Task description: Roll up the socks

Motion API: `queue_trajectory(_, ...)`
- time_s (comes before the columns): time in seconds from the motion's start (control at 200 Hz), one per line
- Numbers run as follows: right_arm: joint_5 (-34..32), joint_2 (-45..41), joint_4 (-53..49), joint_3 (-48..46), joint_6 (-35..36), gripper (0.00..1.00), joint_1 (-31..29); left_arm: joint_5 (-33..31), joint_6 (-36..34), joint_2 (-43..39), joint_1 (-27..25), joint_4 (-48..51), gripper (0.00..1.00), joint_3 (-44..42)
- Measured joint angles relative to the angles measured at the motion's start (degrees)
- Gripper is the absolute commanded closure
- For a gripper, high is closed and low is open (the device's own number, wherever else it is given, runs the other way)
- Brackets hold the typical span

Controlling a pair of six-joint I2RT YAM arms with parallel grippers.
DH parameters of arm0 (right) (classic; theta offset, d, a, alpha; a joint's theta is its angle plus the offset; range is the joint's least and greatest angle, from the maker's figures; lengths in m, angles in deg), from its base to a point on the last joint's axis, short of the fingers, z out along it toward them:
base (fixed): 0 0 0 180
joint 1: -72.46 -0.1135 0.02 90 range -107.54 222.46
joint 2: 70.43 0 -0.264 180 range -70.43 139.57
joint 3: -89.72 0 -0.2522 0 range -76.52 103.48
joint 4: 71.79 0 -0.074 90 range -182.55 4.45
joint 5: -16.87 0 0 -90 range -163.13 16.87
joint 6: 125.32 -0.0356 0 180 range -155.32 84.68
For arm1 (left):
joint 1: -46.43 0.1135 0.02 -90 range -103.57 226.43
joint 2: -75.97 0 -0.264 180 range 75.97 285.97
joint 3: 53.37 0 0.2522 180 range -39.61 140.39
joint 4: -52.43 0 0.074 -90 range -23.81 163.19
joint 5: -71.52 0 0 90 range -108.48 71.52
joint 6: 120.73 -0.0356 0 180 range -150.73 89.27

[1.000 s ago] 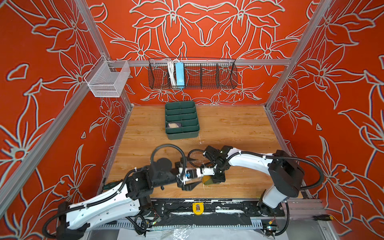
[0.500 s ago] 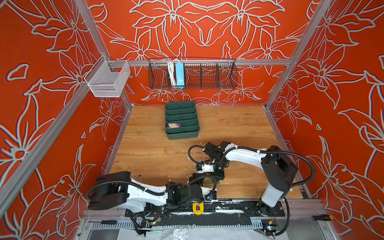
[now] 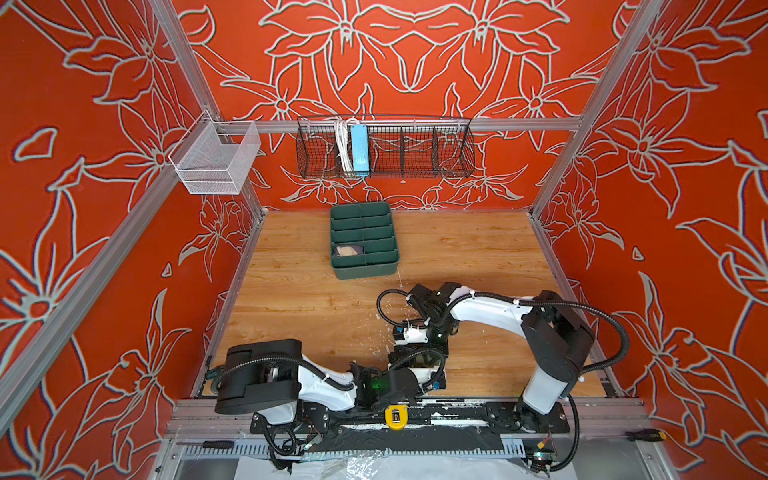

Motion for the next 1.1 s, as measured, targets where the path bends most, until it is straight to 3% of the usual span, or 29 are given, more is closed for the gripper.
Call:
queue_trajectory(0.37,0.79,0.33,0.04,0.11,-3.82,1.00,1.01,7.45,4.11,-1.97,3.91,9.38,0.23,3.65)
queue_trajectory(0.671,0.24,0.33,-0.07,0.26,-0.98,1.00,0.48,15.28,1.42,-12.13,5.29,22.14,0.11,2.99)
queue_trajectory(0.776,0.20,0.33,-0.09,0.31,-0.81,1.00,0.46,15.45,0.39,-11.56,5.27,23.41,0.11,3.63)
queue_trajectory(0.926,0.04,0.33,-0.20,0.42,-1.97,1.00,0.66,12.44,0.63,-4.39,4.66,22.58,0.12,7.34)
queue_trajectory(1.101,-0.70,0.20,-0.07,0.74,-3.02,1.00,1.40,5.38,2.12,1.88,3.89,18.45,0.24,8.70)
